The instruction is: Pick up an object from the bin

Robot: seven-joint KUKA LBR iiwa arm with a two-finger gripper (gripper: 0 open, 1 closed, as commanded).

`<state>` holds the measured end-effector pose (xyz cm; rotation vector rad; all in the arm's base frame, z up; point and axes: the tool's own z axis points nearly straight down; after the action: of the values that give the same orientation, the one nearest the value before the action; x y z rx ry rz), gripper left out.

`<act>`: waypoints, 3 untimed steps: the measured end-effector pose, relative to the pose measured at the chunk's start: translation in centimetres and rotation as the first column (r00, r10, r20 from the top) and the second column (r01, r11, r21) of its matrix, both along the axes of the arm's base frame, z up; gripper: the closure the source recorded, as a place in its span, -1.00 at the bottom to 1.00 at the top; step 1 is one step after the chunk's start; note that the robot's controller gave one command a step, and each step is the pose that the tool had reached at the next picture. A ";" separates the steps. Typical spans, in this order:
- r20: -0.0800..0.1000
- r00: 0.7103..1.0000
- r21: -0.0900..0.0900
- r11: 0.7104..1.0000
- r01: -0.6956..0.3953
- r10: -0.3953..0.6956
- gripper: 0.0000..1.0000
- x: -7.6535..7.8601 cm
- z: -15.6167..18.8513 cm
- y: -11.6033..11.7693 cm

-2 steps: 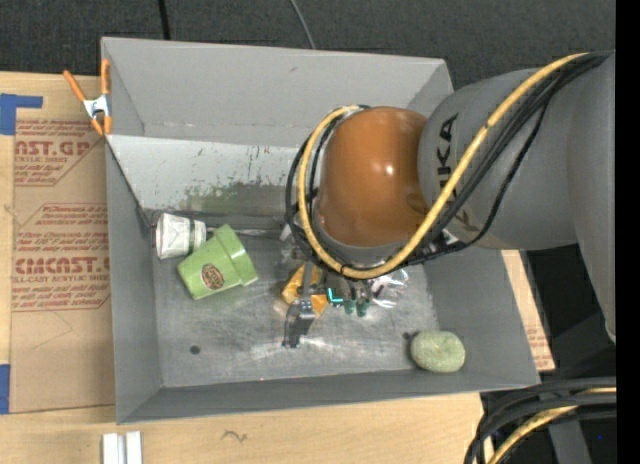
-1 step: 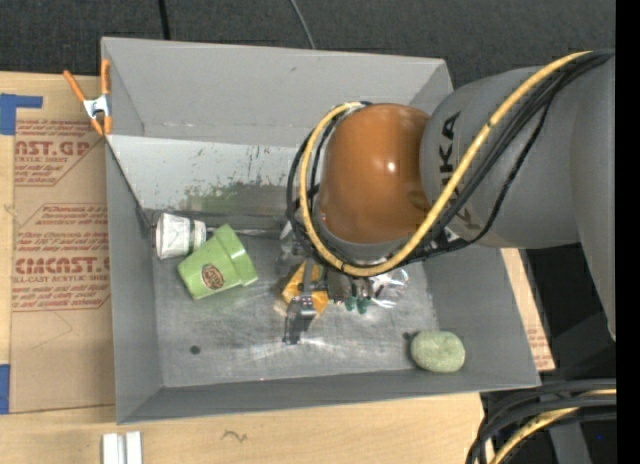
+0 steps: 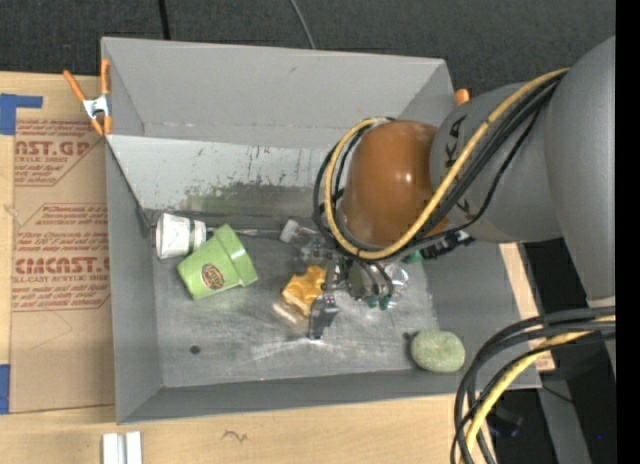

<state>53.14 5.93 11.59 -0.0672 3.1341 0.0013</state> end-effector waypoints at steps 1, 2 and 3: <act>-0.011 0.995 -0.001 0.995 -0.104 0.104 -1.00 1.6 -0.9 -1.5; -0.001 0.990 -0.001 0.990 -0.141 0.141 -1.00 2.9 0.0 -1.6; 0.019 0.978 -0.005 0.978 -0.209 0.209 -1.00 4.3 -3.7 2.5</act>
Offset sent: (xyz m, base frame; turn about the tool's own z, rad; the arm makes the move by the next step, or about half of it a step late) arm 0.0283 -0.0173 -0.0019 -0.1428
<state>57.42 8.41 7.92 -0.3944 3.0907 -0.0026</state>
